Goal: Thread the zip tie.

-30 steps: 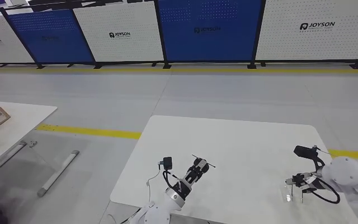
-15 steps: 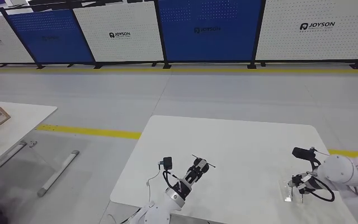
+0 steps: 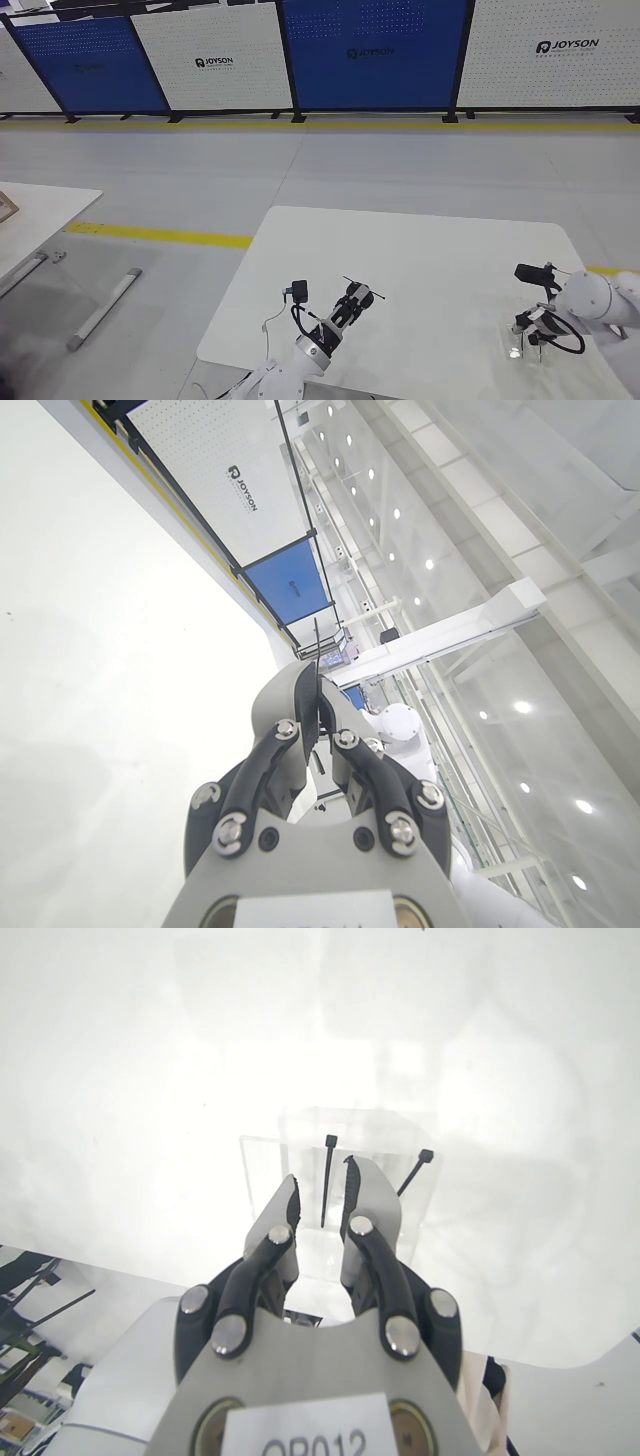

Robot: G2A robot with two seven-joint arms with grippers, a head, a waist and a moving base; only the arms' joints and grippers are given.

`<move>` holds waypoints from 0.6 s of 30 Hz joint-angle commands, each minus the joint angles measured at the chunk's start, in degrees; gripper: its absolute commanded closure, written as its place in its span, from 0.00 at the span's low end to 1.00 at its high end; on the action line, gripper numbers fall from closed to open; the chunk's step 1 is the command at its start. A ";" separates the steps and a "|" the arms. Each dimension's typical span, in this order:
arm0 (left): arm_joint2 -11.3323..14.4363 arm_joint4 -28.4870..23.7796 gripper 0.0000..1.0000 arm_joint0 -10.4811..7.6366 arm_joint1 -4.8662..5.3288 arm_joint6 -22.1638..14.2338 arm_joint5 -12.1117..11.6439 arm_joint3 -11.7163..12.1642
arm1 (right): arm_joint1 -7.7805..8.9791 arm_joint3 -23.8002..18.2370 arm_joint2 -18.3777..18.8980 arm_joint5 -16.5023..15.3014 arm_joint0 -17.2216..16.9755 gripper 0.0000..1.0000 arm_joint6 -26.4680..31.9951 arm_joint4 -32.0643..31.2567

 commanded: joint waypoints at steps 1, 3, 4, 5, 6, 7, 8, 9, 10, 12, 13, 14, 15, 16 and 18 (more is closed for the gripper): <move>0.00 0.00 1.00 0.00 0.00 0.00 0.00 0.00 | -0.24 0.47 -0.37 0.00 0.29 0.77 0.00 0.02; 0.00 0.00 1.00 0.00 0.00 0.00 0.00 0.00 | -0.46 0.97 -0.82 0.00 0.55 0.79 0.00 -0.04; 0.00 0.00 1.00 0.00 0.00 0.00 0.00 0.00 | -0.63 1.29 -1.12 0.00 0.75 0.79 0.00 -0.09; 0.00 0.00 1.00 0.00 0.00 0.00 0.00 0.00 | -0.76 1.53 -1.36 0.00 0.91 0.80 0.00 -0.11; 0.00 0.00 1.00 0.00 0.00 0.00 0.00 0.00 | -0.89 1.77 -1.56 0.00 1.08 0.81 0.00 -0.13; 0.00 0.00 1.00 0.00 0.00 0.00 0.00 0.00 | -1.01 2.00 -1.73 0.00 1.25 0.84 0.00 -0.13; 0.00 0.00 1.00 0.00 0.00 0.00 0.00 0.00 | -1.16 2.27 -1.92 0.00 1.46 0.87 0.00 -0.13; 0.00 0.00 1.00 0.00 0.00 0.00 0.00 0.00 | -1.25 2.45 -2.04 0.00 1.60 0.89 0.00 -0.14; 0.00 0.00 1.00 0.00 0.00 0.00 0.00 0.00 | -1.34 2.62 -2.15 0.00 1.73 0.89 0.00 -0.16; 0.00 0.00 1.00 0.00 0.00 0.00 0.00 0.00 | -1.49 2.80 -2.43 0.00 1.92 0.88 0.00 -0.34; 0.00 0.00 1.00 0.00 0.00 0.00 0.00 0.00 | -1.53 2.86 -2.58 0.00 1.99 0.89 0.00 -0.60; 0.00 0.00 1.00 0.00 0.00 0.00 0.00 0.00 | -1.59 2.98 -2.68 0.00 2.08 0.90 0.00 -0.71; 0.00 0.00 1.00 0.00 0.00 0.00 0.00 0.00 | -1.64 3.04 -2.74 0.00 2.13 0.92 0.00 -0.75; 0.00 0.00 1.00 0.00 0.00 0.00 0.00 0.00 | -1.69 3.07 -2.82 0.00 2.17 0.97 0.00 -0.80; 0.00 0.00 1.00 0.00 0.00 0.00 0.00 0.00 | -1.78 3.16 -2.95 0.00 2.25 1.00 0.00 -0.92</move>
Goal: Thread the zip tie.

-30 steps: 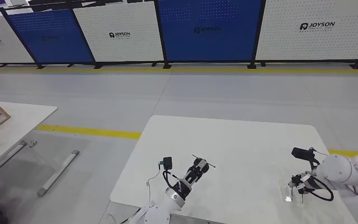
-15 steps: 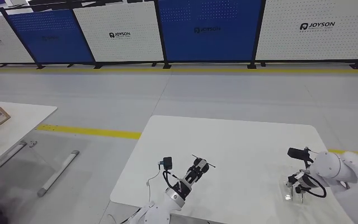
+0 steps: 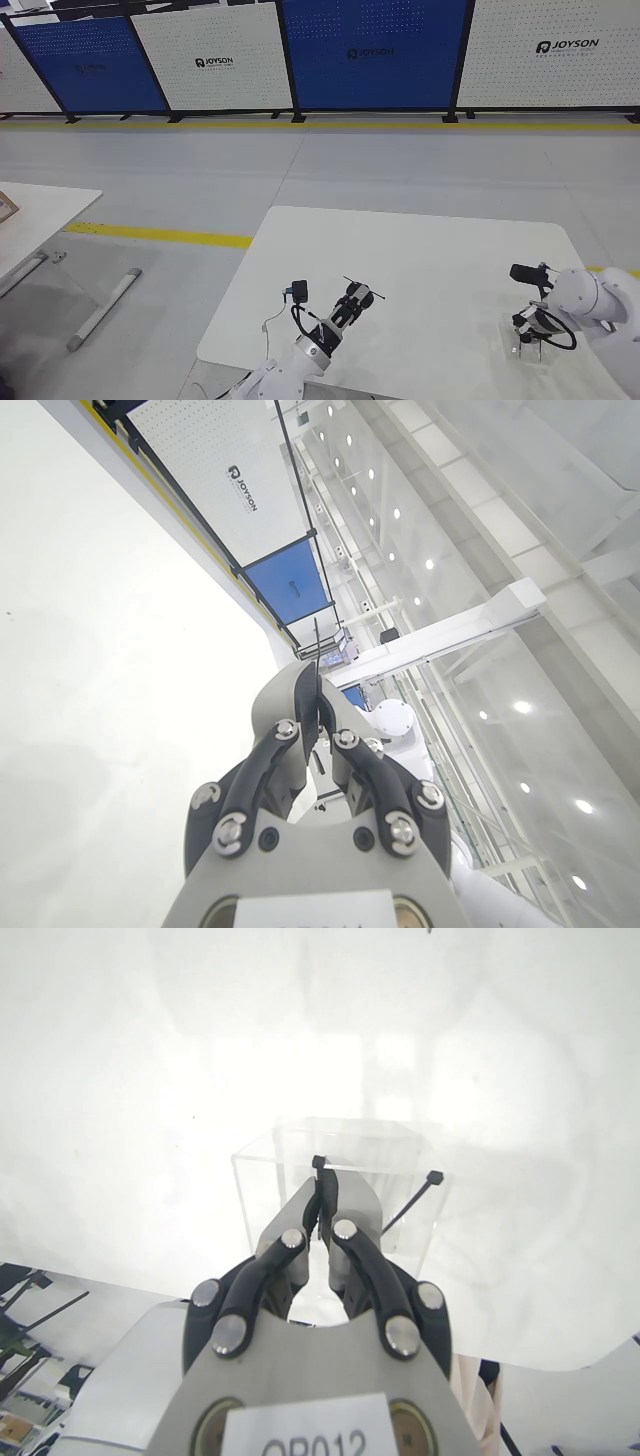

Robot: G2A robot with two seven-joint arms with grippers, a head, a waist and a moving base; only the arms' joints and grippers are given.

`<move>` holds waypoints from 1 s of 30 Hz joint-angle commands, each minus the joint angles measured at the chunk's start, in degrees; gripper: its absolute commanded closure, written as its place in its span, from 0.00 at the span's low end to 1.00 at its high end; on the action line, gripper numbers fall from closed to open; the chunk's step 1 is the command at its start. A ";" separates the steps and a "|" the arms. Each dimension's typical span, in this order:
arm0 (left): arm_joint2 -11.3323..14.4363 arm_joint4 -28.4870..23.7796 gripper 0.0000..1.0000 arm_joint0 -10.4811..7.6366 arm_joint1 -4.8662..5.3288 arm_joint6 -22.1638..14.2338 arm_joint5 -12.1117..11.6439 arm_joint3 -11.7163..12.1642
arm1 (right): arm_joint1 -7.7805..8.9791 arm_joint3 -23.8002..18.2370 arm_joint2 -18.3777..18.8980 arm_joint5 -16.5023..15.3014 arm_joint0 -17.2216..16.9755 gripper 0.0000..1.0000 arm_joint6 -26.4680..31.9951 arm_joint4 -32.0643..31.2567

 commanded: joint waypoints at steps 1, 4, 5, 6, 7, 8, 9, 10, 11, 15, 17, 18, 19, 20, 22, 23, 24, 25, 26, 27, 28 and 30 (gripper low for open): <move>0.00 0.00 1.00 0.00 0.00 0.00 0.00 0.00 | -0.07 0.05 -0.12 0.00 0.07 1.00 0.00 -0.15; 0.00 0.00 1.00 0.00 0.00 0.00 0.00 0.00 | -0.16 0.03 -0.31 0.00 0.17 1.00 0.00 -0.47; 0.00 0.00 1.00 0.00 0.00 0.00 0.00 0.00 | -0.17 -0.02 -0.33 0.00 0.18 1.00 0.00 -0.60; 0.00 0.00 1.00 0.00 0.00 0.00 0.00 0.00 | -0.16 -0.06 -0.32 0.00 0.19 1.00 0.00 -0.73; 0.00 0.00 1.00 0.00 0.00 0.00 0.00 0.00 | -0.15 -0.14 -0.29 0.00 0.19 1.00 0.00 -0.82; 0.00 0.00 1.00 0.00 0.00 0.00 0.00 0.00 | -0.12 -0.29 -0.25 0.00 0.15 1.00 0.00 -0.92; 0.00 0.00 1.00 0.00 0.00 0.00 0.00 0.00 | -0.08 -0.47 -0.15 0.00 0.10 1.00 0.00 -1.07; 0.00 0.00 1.00 0.00 0.00 0.00 0.00 0.00 | -0.01 -0.75 0.05 0.00 -0.04 1.00 0.00 -1.18; 0.00 0.00 1.00 0.00 0.00 0.00 0.00 0.00 | 0.07 -1.17 0.27 0.00 -0.19 1.00 0.00 -1.33; 0.00 0.00 1.00 0.00 0.00 0.00 0.00 0.00 | 0.75 -3.68 2.82 0.00 -1.73 1.00 -0.03 -1.88; 0.00 0.00 1.00 0.00 0.00 0.00 0.00 0.00 | 1.28 -5.60 5.51 0.00 -3.42 1.00 -0.84 -1.39; 0.00 0.00 1.00 0.00 0.00 0.00 0.00 0.00 | 1.57 -6.67 6.99 0.00 -4.49 1.00 -1.66 -0.84; 0.00 0.00 1.00 0.00 0.00 0.00 0.00 0.00 | 1.90 -8.00 8.59 0.00 -5.80 1.00 -2.64 -0.12; 0.00 0.00 1.00 0.00 0.00 0.00 0.00 0.00 | 2.38 -9.81 10.68 0.00 -7.73 1.00 -3.87 0.47; 0.00 0.00 1.00 0.00 0.00 0.00 0.00 0.00 | 3.08 -12.77 14.40 0.00 -11.14 1.00 -6.72 1.80; 0.00 0.00 1.00 0.00 0.00 0.00 0.00 0.00 | 3.43 -14.57 16.21 0.00 -13.10 1.00 -8.10 2.47; 0.00 0.00 1.00 0.00 0.00 0.00 0.00 0.00 | 3.86 -16.62 18.73 0.00 -15.59 1.00 -9.65 3.45; 0.00 0.00 1.00 0.00 0.00 0.00 0.00 0.00 | 4.15 -18.04 20.42 0.00 -17.45 1.00 -10.40 4.17; 0.00 0.00 1.00 0.00 0.00 0.00 0.00 0.00 | 4.42 -19.25 21.77 0.00 -19.07 1.00 -10.54 4.47; 0.00 0.00 1.00 0.00 0.00 0.00 0.00 0.00 | 4.61 -20.13 23.00 0.00 -20.32 1.00 -10.52 4.91; 0.00 0.00 1.00 0.00 0.00 0.00 0.00 0.00 | 4.61 -20.13 23.00 0.00 -20.32 1.00 -10.52 4.91; 0.00 0.00 1.00 0.00 0.00 0.00 0.00 0.00 | 4.61 -20.13 23.00 0.00 -20.32 1.00 -10.52 4.91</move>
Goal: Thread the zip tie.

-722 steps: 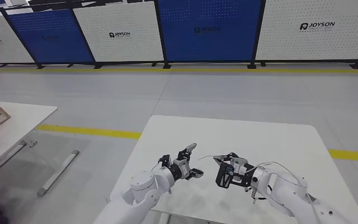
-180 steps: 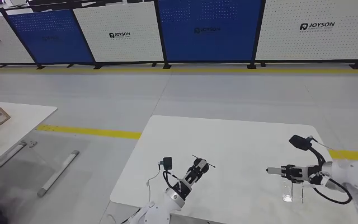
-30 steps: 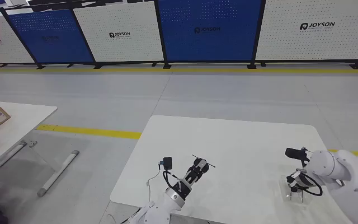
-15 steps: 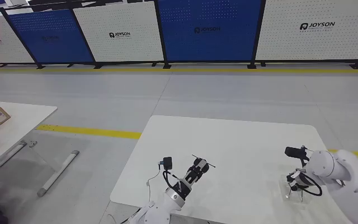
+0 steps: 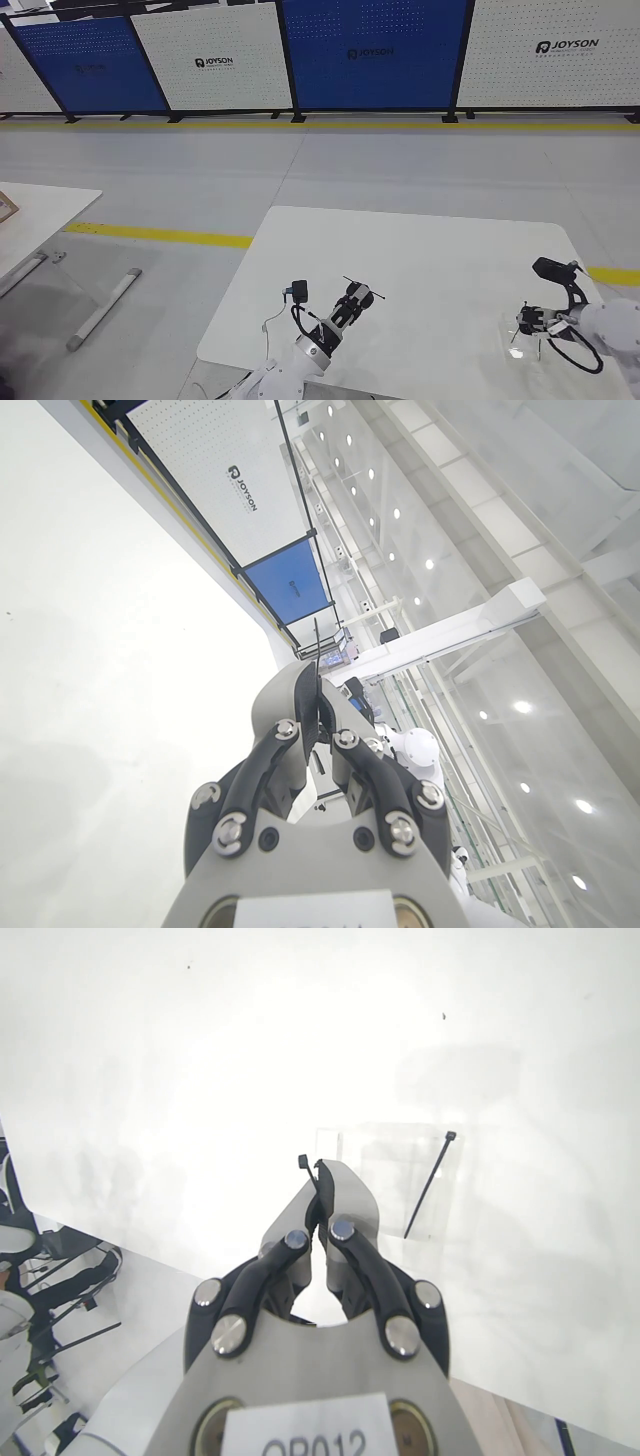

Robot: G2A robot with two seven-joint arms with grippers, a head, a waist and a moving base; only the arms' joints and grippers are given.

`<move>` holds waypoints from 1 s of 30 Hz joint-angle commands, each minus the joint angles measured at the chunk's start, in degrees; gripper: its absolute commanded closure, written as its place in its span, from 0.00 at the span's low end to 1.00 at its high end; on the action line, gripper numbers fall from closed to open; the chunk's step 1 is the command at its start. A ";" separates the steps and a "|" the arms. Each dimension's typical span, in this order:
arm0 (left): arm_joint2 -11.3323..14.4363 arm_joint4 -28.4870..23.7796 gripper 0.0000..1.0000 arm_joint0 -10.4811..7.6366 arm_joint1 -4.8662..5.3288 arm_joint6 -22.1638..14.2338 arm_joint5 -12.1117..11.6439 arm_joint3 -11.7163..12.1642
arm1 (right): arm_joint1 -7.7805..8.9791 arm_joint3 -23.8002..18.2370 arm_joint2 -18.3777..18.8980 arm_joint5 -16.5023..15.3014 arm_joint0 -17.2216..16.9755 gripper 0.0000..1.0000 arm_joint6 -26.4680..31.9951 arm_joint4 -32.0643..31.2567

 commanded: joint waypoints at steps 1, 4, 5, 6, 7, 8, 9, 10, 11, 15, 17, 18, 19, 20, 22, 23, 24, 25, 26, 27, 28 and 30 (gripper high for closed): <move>0.00 0.00 1.00 0.00 0.00 0.00 0.00 0.00 | -0.02 0.12 -0.16 0.00 0.18 1.00 0.02 -0.05; 0.00 0.00 1.00 0.00 0.00 0.00 0.00 0.00 | -0.02 0.12 -0.16 0.00 0.18 1.00 0.02 -0.05; 0.00 0.00 1.00 0.00 0.00 0.00 0.00 0.00 | -0.02 0.12 -0.16 0.00 0.18 1.00 0.02 -0.05; 0.00 0.00 1.00 0.00 0.00 0.00 0.00 0.00 | -0.02 0.12 -0.16 0.00 0.18 1.00 0.02 -0.05; 0.00 0.00 1.00 0.00 0.00 0.00 0.00 0.00 | -0.02 0.12 -0.16 0.00 0.18 1.00 0.02 -0.05; 0.00 0.00 1.00 0.00 0.00 0.00 0.00 0.00 | -0.02 0.12 -0.16 0.00 0.18 1.00 0.02 -0.05; 0.00 0.00 1.00 0.00 0.00 0.00 0.00 0.00 | -0.02 0.12 -0.16 0.00 0.18 1.00 0.02 -0.05; 0.00 0.00 1.00 0.00 0.00 0.00 0.00 0.00 | -0.02 0.12 -0.16 0.00 0.18 1.00 0.02 -0.05; 0.00 0.00 1.00 0.00 0.00 0.00 0.00 0.00 | -0.04 0.11 -0.10 -0.16 0.10 1.00 -0.42 0.10; 0.00 0.00 1.00 0.00 0.00 0.00 0.00 0.00 | 0.06 -1.18 2.71 -2.51 -2.50 1.00 -5.80 2.79; 0.00 0.00 1.00 0.00 0.00 0.00 0.00 0.00 | 0.26 -3.06 4.76 -3.84 -4.71 1.00 -8.20 4.11; 0.00 0.00 1.00 0.00 0.00 0.00 0.00 0.00 | 0.42 -4.68 6.20 -5.52 -6.47 1.00 -9.54 5.26; 0.00 0.00 1.00 0.00 0.00 0.00 0.00 0.00 | 0.56 -5.84 7.33 -7.63 -7.91 1.00 -10.38 6.22; 0.00 0.00 1.00 0.00 0.00 0.00 0.00 0.00 | 0.72 -6.60 8.43 -9.50 -9.36 1.00 -11.08 6.65; 0.00 0.00 1.00 0.00 0.00 0.00 0.00 0.00 | 1.03 -8.22 10.09 -10.63 -12.10 1.00 -12.03 5.48; 0.00 0.00 1.00 0.00 0.00 0.00 0.00 0.00 | 1.07 -8.46 10.19 -10.46 -12.35 1.00 -12.00 5.13; 0.00 0.00 1.00 0.00 0.00 0.00 0.00 0.00 | 1.07 -8.46 10.19 -10.46 -12.35 1.00 -12.00 5.13; 0.00 0.00 1.00 0.00 0.00 0.00 0.00 0.00 | 1.07 -8.46 10.19 -10.46 -12.35 1.00 -12.00 5.13; 0.00 0.00 1.00 0.00 0.00 0.00 0.00 0.00 | 1.07 -8.46 10.19 -10.46 -12.35 1.00 -12.00 5.13; 0.00 0.00 1.00 0.00 0.00 0.00 0.00 0.00 | 1.07 -8.46 10.19 -10.46 -12.35 1.00 -12.00 5.13; 0.00 0.00 1.00 0.00 0.00 0.00 0.00 0.00 | 1.07 -8.46 10.19 -10.46 -12.35 1.00 -12.00 5.13; 0.00 0.00 1.00 0.00 0.00 0.00 0.00 0.00 | 1.07 -8.46 10.19 -10.46 -12.35 1.00 -12.00 5.13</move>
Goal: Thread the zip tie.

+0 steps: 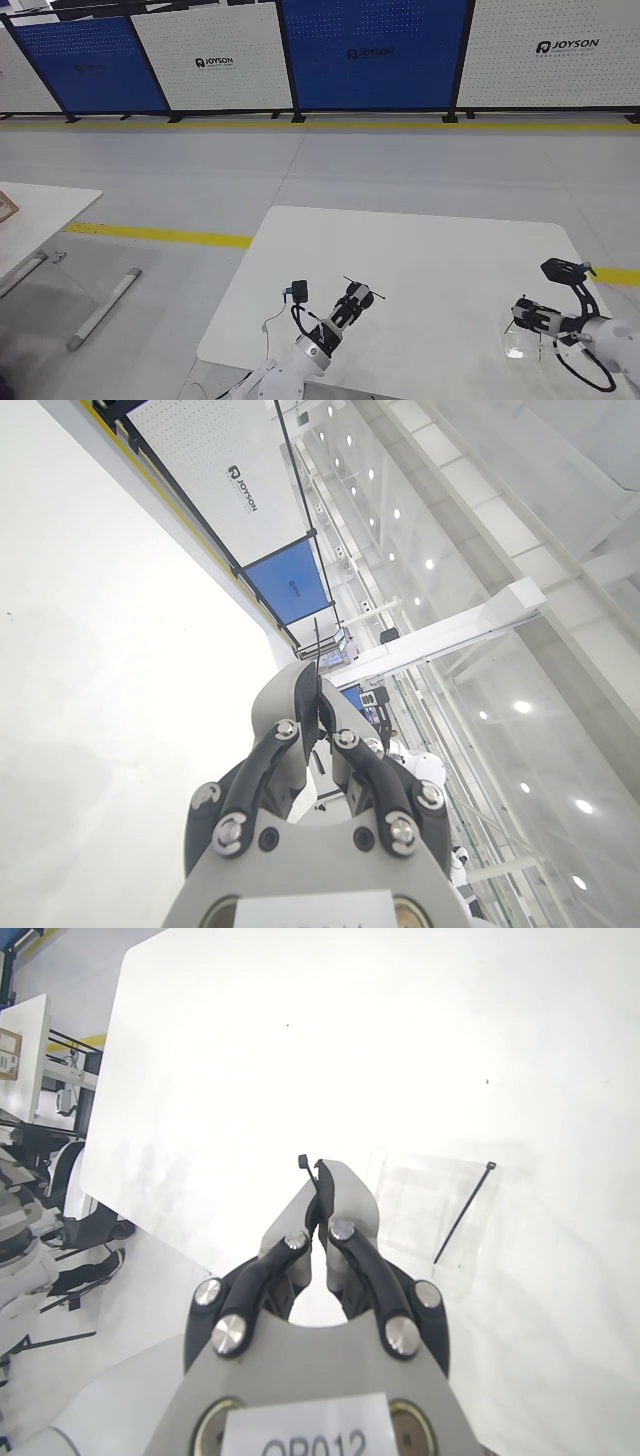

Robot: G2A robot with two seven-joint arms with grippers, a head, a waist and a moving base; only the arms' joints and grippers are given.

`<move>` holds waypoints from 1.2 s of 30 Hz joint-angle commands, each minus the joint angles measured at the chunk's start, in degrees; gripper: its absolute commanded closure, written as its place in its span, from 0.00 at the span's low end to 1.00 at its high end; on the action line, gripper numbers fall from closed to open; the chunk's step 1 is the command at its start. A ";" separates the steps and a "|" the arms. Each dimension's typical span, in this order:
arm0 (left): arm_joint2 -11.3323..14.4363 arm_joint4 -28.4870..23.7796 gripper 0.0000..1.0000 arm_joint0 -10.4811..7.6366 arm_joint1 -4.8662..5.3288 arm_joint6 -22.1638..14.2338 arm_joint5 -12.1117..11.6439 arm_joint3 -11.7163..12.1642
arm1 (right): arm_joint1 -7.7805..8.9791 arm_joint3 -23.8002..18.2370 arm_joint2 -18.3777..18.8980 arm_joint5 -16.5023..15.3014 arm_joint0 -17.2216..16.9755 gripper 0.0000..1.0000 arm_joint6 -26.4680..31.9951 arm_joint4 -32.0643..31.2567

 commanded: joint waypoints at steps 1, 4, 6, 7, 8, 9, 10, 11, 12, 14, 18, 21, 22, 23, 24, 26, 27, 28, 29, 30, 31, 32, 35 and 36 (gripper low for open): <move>-0.05 0.17 1.00 -0.18 -0.02 0.30 0.12 -0.22 | 0.00 0.00 0.00 -0.01 -0.01 1.00 0.00 0.00; 1.14 3.32 1.00 -0.94 -0.18 0.84 2.81 -0.83 | 0.00 0.00 0.00 -0.01 -0.01 1.00 0.00 0.00; 2.72 5.46 1.00 -1.81 -0.42 1.06 4.89 -0.24 | 0.00 0.00 0.00 -0.01 -0.01 1.00 0.00 0.00; 3.69 6.68 1.00 -2.53 -0.59 1.16 5.98 0.18 | 0.00 0.00 0.00 -0.01 -0.01 1.00 0.00 0.00; 4.95 8.01 1.00 -3.47 -0.85 1.69 7.12 0.80 | 0.00 0.00 0.00 -0.01 -0.01 1.00 0.00 0.00; 5.97 8.64 1.00 -4.23 -1.08 1.92 7.94 1.42 | 0.00 0.00 0.00 -0.01 -0.01 1.00 0.00 0.00; 6.93 9.07 1.00 -5.09 -1.33 2.07 8.79 2.12 | 0.00 0.00 0.00 -0.01 -0.01 1.00 0.00 0.00; 7.77 9.35 1.00 -5.96 -1.59 2.43 9.38 2.76 | 0.00 0.00 0.00 -0.01 -0.01 1.00 0.00 0.00; 8.91 9.51 1.00 -6.98 -1.94 2.96 9.91 3.84 | 0.00 0.00 0.00 -0.01 -0.01 1.00 0.00 0.00; 10.45 9.71 1.00 -8.67 -2.49 3.66 10.74 5.67 | 0.00 0.00 0.00 -0.01 -0.01 1.00 0.00 0.00; 12.50 7.86 1.00 -11.56 -3.68 5.99 12.87 9.32 | 0.00 0.00 0.00 -0.01 -0.01 1.00 0.00 0.00; 12.50 7.86 1.00 -11.56 -3.68 5.99 12.87 9.32 | 0.00 0.00 0.00 -0.01 -0.01 1.00 0.00 0.00; 12.50 7.86 1.00 -11.56 -3.68 5.99 12.87 9.32 | -0.03 -0.08 0.02 -0.18 -0.06 1.00 -0.38 0.12; 12.50 7.86 1.00 -11.56 -3.68 5.99 12.87 9.32 | -0.12 -0.83 0.23 -1.39 -0.44 1.00 -1.66 1.10; 12.50 7.86 1.00 -11.56 -3.68 5.99 12.87 9.32 | -0.15 -1.59 0.88 -2.87 -1.12 1.00 -2.91 2.32; 12.50 7.86 1.00 -11.56 -3.68 5.99 12.87 9.32 | -0.16 -3.48 2.87 -4.71 -3.80 1.00 -5.99 4.41; 12.50 7.86 1.00 -11.56 -3.68 5.99 12.87 9.32 | -0.16 -5.08 3.64 -6.19 -5.40 1.00 -7.11 5.46; 12.50 7.86 1.00 -11.56 -3.68 5.99 12.87 9.32 | -0.11 -6.21 4.62 -7.25 -7.14 1.00 -8.30 5.58; 12.50 7.86 1.00 -11.56 -3.68 5.99 12.87 9.32 | -0.11 -8.20 5.94 -7.62 -9.76 1.00 -11.01 5.16; 12.50 7.86 1.00 -11.56 -3.68 5.99 12.87 9.32 | -0.13 -10.04 6.69 -7.92 -12.10 1.00 -12.92 4.93; 12.50 7.86 1.00 -11.56 -3.68 5.99 12.87 9.32 | -0.19 -11.64 7.60 -8.55 -14.34 1.00 -15.01 5.17; 12.50 7.86 1.00 -11.56 -3.68 5.99 12.87 9.32 | -0.25 -13.10 8.83 -9.61 -17.13 1.00 -17.24 5.57; 12.50 7.86 1.00 -11.56 -3.68 5.99 12.87 9.32 | -0.55 -15.25 10.90 -12.25 -22.84 1.00 -23.12 6.08; 12.50 7.86 1.00 -11.56 -3.68 5.99 12.87 9.32 | -0.73 -15.83 11.11 -13.38 -24.71 1.00 -25.14 6.48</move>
